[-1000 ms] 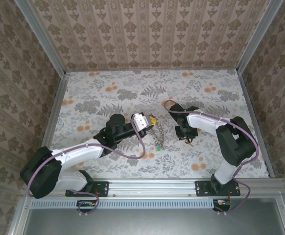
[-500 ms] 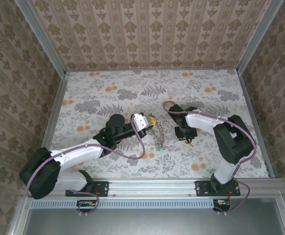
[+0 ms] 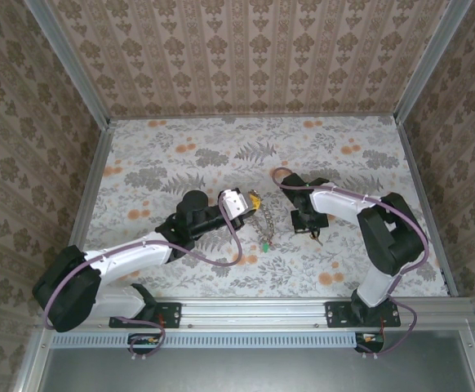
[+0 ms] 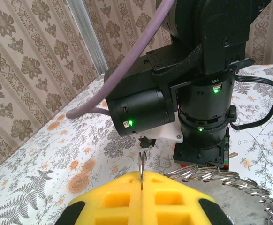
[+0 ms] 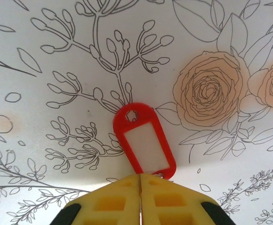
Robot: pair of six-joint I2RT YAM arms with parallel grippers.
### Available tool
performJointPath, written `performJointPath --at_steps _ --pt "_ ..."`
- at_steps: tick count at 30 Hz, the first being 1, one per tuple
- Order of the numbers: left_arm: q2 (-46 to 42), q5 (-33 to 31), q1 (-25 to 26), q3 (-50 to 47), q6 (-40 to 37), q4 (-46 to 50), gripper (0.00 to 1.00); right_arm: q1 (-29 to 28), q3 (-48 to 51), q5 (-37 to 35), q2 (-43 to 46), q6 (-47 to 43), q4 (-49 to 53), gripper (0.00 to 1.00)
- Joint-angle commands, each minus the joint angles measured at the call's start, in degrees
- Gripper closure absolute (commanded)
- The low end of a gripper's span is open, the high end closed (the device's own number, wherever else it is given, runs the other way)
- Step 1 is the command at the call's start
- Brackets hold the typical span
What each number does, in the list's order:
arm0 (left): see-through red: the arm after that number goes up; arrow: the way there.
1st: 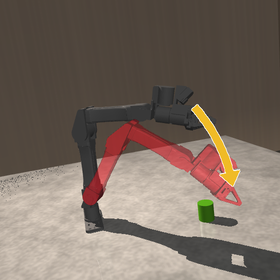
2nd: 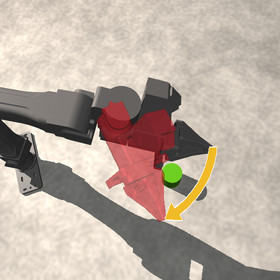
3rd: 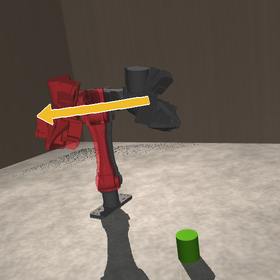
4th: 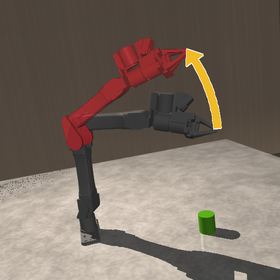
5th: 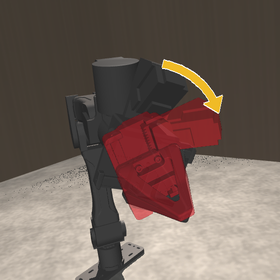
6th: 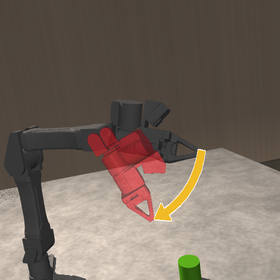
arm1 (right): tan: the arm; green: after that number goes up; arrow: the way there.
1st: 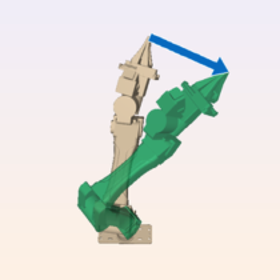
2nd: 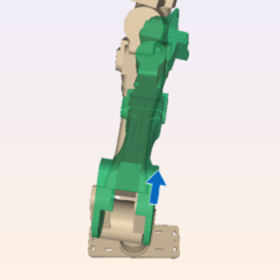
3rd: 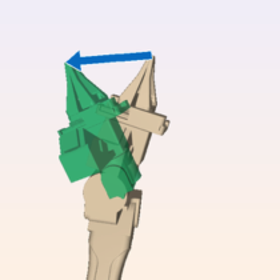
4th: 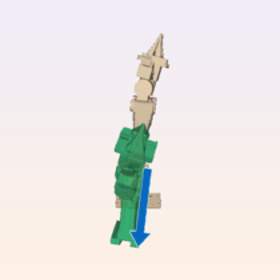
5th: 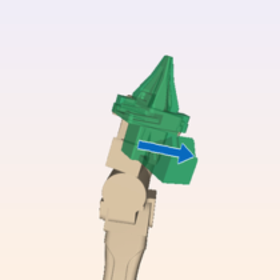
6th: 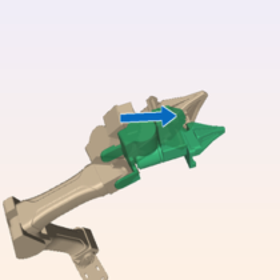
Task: Put the keys on the keyring
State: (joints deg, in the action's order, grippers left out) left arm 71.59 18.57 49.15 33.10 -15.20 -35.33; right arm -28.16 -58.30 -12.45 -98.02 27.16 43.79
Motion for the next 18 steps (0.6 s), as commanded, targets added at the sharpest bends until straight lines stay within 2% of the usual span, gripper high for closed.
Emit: performJointPath --at_steps 1,7,11,13,18 --pt "-1.70 -0.25 0.42 0.87 -0.83 -1.78 1.00 0.60 1.19 -0.16 2.50 -0.09 0.30 0.91" --pt "-1.37 -0.24 0.42 1.17 -0.85 -1.76 1.00 2.70 3.38 4.17 5.31 -0.47 -2.09 0.89" --pt "-1.11 -0.12 0.51 1.26 -0.79 -1.89 1.00 3.12 2.64 5.40 4.48 -1.57 -0.90 0.70" --pt "-1.12 -0.11 0.43 1.26 -0.89 -1.93 1.00 2.89 2.02 5.19 3.14 -1.98 0.21 0.66" --pt "-1.19 -0.29 0.60 1.10 -0.88 -1.93 1.00 1.91 1.54 4.40 1.45 -2.53 0.51 0.64"
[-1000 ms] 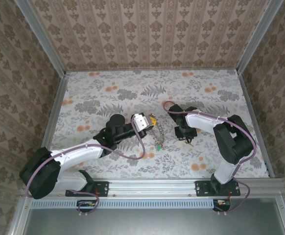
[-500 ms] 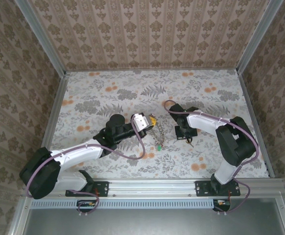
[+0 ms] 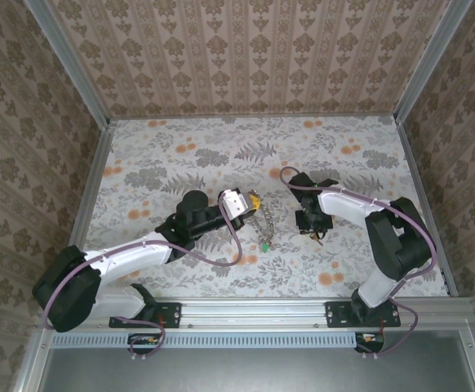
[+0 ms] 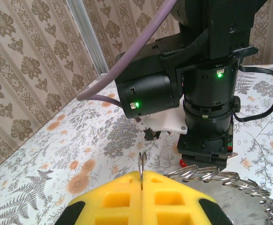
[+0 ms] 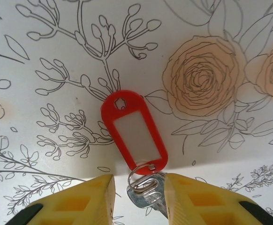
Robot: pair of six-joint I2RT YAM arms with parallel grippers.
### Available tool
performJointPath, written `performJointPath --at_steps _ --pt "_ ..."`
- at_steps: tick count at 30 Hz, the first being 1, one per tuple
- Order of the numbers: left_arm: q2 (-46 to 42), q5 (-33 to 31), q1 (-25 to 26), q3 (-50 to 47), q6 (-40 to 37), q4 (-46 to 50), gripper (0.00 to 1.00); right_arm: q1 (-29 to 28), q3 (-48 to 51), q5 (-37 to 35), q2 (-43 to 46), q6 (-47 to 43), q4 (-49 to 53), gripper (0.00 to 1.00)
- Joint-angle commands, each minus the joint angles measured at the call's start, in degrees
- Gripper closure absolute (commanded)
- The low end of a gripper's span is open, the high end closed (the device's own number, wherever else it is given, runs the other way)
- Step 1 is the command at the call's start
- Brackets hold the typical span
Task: Put the keys on the keyring
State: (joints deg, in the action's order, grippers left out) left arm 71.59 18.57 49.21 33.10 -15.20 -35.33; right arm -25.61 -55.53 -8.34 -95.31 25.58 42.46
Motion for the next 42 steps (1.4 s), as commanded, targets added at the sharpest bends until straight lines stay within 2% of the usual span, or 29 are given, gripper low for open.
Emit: performJointPath --at_steps 1,6,15,22,31,37,42 --pt "-1.28 -0.37 0.49 1.03 -0.92 -1.89 1.00 -0.84 -1.46 -0.19 -1.62 -1.00 2.07 0.64" --pt "-1.54 -0.55 0.48 0.82 -0.97 -1.89 1.00 -1.29 -1.87 -2.23 -3.13 -1.22 2.27 0.65" --pt "-1.50 -0.49 0.55 0.82 -0.93 -1.87 1.00 -1.29 -1.19 -4.23 -2.83 -0.43 1.63 0.83" --pt "-1.46 -0.46 0.62 0.78 -0.84 -1.94 1.00 -0.92 -0.35 -2.39 0.29 -0.11 0.21 0.89" --pt "-1.28 -0.46 0.71 0.73 -0.82 -2.05 1.00 5.36 4.54 12.02 6.26 -0.64 -7.47 0.84" --pt "-0.93 -0.29 0.79 0.66 -0.63 -2.37 1.00 6.67 3.73 8.83 3.57 -1.85 -6.92 0.82" --pt "-1.11 -0.37 0.86 0.64 -0.79 -2.32 1.00 6.64 3.00 7.20 4.88 -1.70 -6.29 0.79"
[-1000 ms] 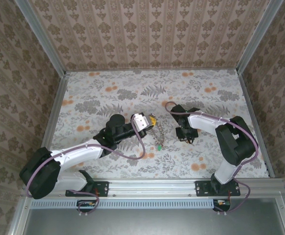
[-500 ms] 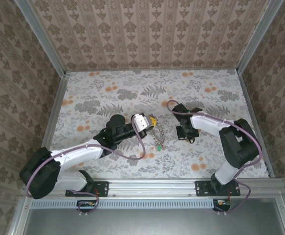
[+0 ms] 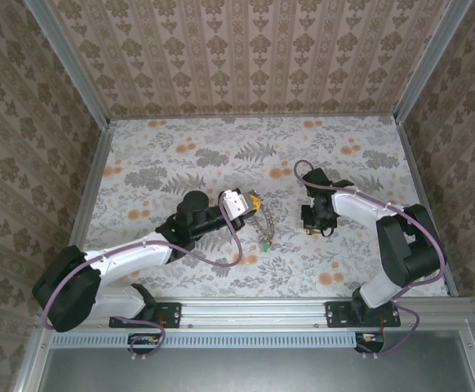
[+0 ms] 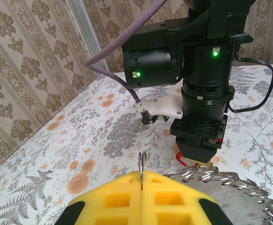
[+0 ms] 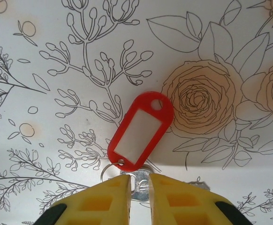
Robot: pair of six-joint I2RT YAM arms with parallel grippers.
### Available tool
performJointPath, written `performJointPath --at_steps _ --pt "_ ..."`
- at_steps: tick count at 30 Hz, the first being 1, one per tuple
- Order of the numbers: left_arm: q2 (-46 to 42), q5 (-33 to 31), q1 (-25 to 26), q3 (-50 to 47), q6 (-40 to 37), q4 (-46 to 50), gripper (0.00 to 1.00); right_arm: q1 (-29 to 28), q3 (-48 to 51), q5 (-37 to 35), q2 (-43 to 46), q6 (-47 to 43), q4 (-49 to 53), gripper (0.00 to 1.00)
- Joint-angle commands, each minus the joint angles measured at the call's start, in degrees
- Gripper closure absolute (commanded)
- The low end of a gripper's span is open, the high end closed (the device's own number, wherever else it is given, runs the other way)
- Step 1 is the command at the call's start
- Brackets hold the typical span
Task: Put the keys on the keyring
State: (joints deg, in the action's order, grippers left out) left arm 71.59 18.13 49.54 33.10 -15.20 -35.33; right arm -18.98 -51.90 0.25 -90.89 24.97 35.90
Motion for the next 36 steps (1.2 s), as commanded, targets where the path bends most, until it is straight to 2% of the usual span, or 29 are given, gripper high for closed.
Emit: performJointPath --at_steps 1,5,8,17,25,33,36 --pt "-1.19 -0.11 0.50 0.65 -0.84 -2.24 1.00 -0.03 -0.72 -1.41 0.73 -1.19 0.49 0.78" --pt "-1.36 -0.38 0.49 0.47 -0.88 -2.29 1.00 -2.87 -1.68 -1.39 1.61 -3.83 1.66 0.67" --pt "-1.45 -0.81 0.51 0.30 -1.06 -2.51 1.00 -4.84 -2.78 -3.72 -0.14 -4.46 3.02 0.64" --pt "-2.32 -1.51 0.53 -0.41 -0.72 -2.69 1.00 -7.42 -5.68 -7.33 -5.01 -4.94 4.11 0.64" --pt "-2.69 -1.52 0.56 -0.54 -0.53 -2.46 1.00 -8.57 -7.25 -10.80 -7.88 -3.60 6.93 0.70" --pt "-2.68 -1.26 0.51 -0.23 -0.80 -2.07 1.00 -9.58 -6.60 -11.59 -7.82 -2.91 7.03 0.68" --pt "-2.69 -1.18 0.64 -0.17 -0.71 -2.11 1.00 -9.58 -6.64 -11.82 -8.48 -2.45 6.96 0.72"
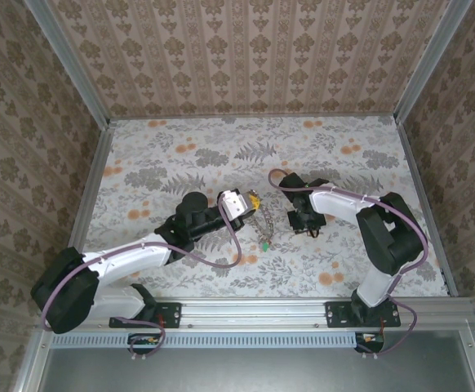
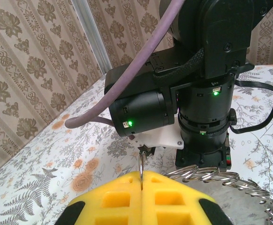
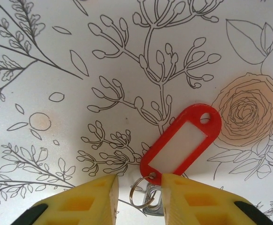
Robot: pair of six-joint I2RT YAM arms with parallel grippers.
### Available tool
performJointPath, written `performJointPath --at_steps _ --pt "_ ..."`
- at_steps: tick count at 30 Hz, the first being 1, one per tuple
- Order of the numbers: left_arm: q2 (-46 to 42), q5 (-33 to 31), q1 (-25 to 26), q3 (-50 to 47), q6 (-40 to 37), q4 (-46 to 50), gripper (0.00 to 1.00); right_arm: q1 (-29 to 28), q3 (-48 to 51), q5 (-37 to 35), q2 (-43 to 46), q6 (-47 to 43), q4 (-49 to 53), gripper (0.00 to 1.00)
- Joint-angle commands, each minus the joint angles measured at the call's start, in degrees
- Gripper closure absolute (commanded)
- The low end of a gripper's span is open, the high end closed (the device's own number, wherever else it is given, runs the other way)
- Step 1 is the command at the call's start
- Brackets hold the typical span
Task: Put the keys on the keyring
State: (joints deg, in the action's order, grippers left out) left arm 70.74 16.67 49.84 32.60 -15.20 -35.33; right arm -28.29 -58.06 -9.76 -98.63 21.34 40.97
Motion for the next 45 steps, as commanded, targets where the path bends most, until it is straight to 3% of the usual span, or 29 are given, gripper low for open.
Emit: performJointPath --at_steps 1,5,12,17,24,32,45 --pt "-1.83 0.30 0.34 0.27 -0.72 -2.11 1.00 -0.27 -0.39 -2.07 -0.59 1.41 1.82 0.74" --pt "-1.83 0.25 0.34 0.19 -0.70 -2.02 1.00 -0.19 0.20 -2.57 0.91 1.65 1.32 0.83" --pt "-1.88 0.30 0.27 0.14 -0.79 -1.67 1.00 0.46 0.78 -3.11 3.35 1.79 1.16 0.89" --pt "-1.76 0.29 0.35 0.14 -0.72 -1.76 1.00 4.90 3.46 4.00 5.86 2.56 -3.85 0.90" --pt "-1.29 0.47 0.48 0.40 -0.62 -1.95 1.00 12.16 6.14 12.59 5.49 3.53 -9.86 0.86" --pt "-1.04 0.65 0.60 0.45 -0.56 -2.04 1.00 13.20 6.17 12.37 6.26 3.14 -7.90 0.79" --pt "-0.96 0.82 0.64 0.45 -0.54 -2.28 1.00 13.17 7.00 10.79 7.93 2.85 -6.21 0.83"
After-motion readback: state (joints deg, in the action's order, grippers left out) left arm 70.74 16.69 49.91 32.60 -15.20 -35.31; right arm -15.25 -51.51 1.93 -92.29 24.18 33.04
